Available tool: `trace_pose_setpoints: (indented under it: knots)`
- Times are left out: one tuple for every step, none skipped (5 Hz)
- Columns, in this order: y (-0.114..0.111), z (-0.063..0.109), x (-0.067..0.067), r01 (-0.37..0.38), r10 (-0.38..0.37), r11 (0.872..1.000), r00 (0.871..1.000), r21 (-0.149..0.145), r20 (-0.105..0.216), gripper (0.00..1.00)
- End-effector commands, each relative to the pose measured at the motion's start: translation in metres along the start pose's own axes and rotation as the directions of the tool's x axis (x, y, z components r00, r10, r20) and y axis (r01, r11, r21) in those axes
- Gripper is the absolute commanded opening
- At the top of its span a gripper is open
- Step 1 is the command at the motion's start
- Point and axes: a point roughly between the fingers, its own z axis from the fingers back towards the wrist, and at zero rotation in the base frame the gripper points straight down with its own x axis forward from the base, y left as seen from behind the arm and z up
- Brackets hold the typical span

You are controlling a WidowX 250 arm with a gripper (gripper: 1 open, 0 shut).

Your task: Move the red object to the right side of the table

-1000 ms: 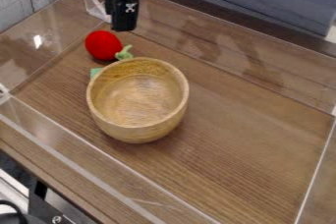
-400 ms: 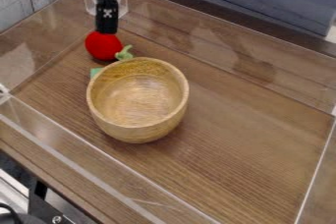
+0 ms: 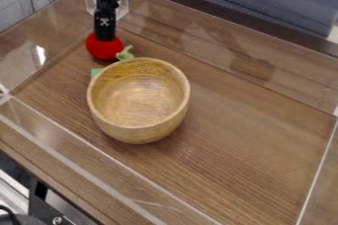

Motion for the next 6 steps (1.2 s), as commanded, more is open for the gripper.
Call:
trace_pose_setpoints:
  knots:
    - [0.012, 0.012, -0.006, -0.006, 0.005, 0.998, 1.0, 0.058, 0.013, 1.0]
    - [0.014, 0.007, -0.007, -0.01, 0.009, 0.999, 1.0, 0.052, 0.012, 1.0]
    - [0.016, 0.004, -0.009, -0.019, 0.018, 0.999, 1.0, 0.048, 0.018, 1.0]
    - [0.017, 0.001, -0.009, -0.029, 0.028, 0.998, 0.999, 0.047, 0.023, 1.0]
    - [0.018, -0.002, -0.01, -0.04, 0.039, 0.998, 0.999, 0.046, 0.03, 1.0]
    - [0.019, -0.005, -0.01, -0.049, 0.047, 0.998, 0.998, 0.045, 0.036, 1.0]
